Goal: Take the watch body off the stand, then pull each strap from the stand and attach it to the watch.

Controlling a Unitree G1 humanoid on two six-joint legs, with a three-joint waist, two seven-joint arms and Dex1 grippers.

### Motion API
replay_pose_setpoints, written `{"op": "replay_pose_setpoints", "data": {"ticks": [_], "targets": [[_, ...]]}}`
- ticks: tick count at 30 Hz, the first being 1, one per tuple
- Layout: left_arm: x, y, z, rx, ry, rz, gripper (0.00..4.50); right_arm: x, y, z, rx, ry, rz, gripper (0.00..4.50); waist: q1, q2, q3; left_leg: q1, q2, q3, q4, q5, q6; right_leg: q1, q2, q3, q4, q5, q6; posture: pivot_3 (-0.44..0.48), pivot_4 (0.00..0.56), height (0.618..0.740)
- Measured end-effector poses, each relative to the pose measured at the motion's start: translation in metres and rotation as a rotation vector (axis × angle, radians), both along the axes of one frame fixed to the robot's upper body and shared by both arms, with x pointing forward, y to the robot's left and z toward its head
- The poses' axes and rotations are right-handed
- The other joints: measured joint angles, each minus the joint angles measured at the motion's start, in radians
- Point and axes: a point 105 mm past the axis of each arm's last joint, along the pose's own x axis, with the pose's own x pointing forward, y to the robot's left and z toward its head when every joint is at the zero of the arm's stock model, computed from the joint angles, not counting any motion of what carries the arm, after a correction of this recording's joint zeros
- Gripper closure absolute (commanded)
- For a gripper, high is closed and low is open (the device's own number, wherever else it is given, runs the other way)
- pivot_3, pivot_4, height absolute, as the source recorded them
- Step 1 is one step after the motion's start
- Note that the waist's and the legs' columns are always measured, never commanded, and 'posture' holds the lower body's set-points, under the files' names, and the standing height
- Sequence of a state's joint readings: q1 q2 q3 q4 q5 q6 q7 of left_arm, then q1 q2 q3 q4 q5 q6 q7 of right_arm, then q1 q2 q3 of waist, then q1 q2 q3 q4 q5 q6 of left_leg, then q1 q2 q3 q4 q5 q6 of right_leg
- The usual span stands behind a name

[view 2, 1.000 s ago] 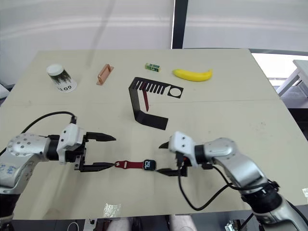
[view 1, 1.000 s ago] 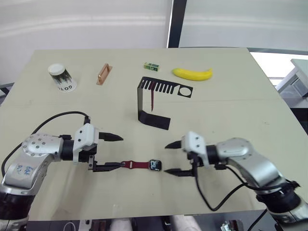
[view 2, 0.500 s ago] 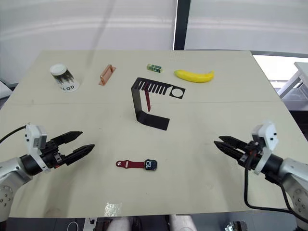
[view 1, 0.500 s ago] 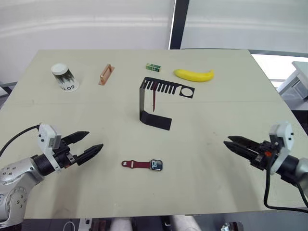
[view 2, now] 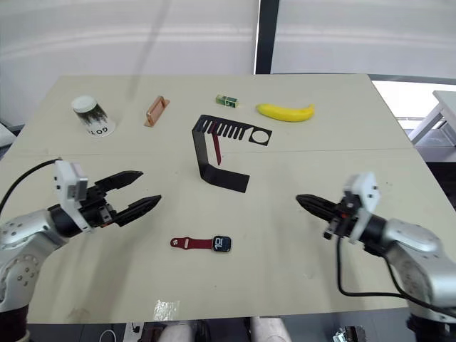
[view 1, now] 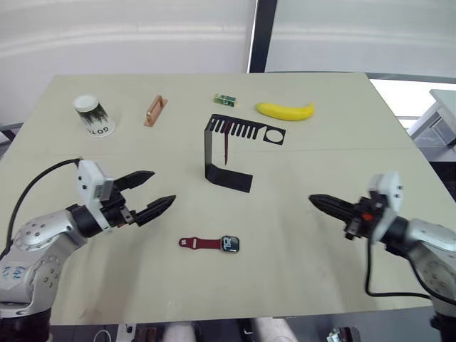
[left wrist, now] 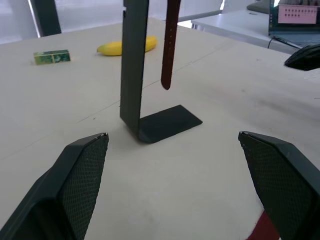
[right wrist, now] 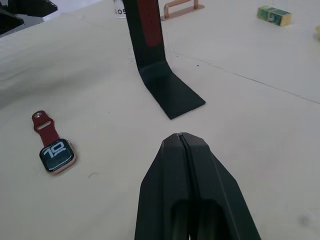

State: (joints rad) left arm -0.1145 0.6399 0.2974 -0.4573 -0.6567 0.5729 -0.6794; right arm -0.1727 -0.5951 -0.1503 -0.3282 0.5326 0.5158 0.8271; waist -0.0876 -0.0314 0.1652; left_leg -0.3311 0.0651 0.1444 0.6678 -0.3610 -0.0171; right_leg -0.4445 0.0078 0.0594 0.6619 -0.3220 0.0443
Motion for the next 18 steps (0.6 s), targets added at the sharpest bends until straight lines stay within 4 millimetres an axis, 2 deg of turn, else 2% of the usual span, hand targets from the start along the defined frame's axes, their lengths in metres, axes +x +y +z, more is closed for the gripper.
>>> {"op": "replay_pose_setpoints", "data": {"ticks": [3,9,14,18], "targets": [[0.0,-0.024,0.005,-0.036,-0.031,-0.026,0.0,0.03,0.041,-0.015,-0.005,0.003,-0.003,4.46,0.002,0.0,0.0,0.0,0.0,0.0,0.0,0.0,0.0,-0.001,0.0,0.0,0.001,0.0,0.0,0.0,0.15,0.74],[0.0,-0.03,0.006,-0.04,-0.037,-0.018,0.0,0.068,0.091,-0.027,-0.034,0.007,-0.036,4.46,0.001,0.001,0.001,0.0,0.0,0.001,0.001,0.0,0.0,-0.002,-0.001,0.0,0.002,0.0,0.0,0.0,0.15,0.74],[0.001,-0.035,0.001,-0.009,-0.028,-0.028,0.0,0.09,0.11,-0.024,-0.025,0.018,-0.082,4.46,0.001,0.001,0.001,0.0,0.0,0.001,0.002,0.0,0.0,-0.002,-0.001,0.0,0.003,0.0,-0.001,0.0,0.15,0.74],[-0.001,-0.042,0.001,-0.01,-0.03,-0.033,0.0,0.1,0.102,-0.042,-0.081,0.083,-0.153,4.46,0.002,0.001,0.0,-0.001,0.0,0.001,0.002,0.0,0.0,-0.002,-0.002,-0.001,0.003,0.0,0.0,0.0,0.15,0.74]]}}
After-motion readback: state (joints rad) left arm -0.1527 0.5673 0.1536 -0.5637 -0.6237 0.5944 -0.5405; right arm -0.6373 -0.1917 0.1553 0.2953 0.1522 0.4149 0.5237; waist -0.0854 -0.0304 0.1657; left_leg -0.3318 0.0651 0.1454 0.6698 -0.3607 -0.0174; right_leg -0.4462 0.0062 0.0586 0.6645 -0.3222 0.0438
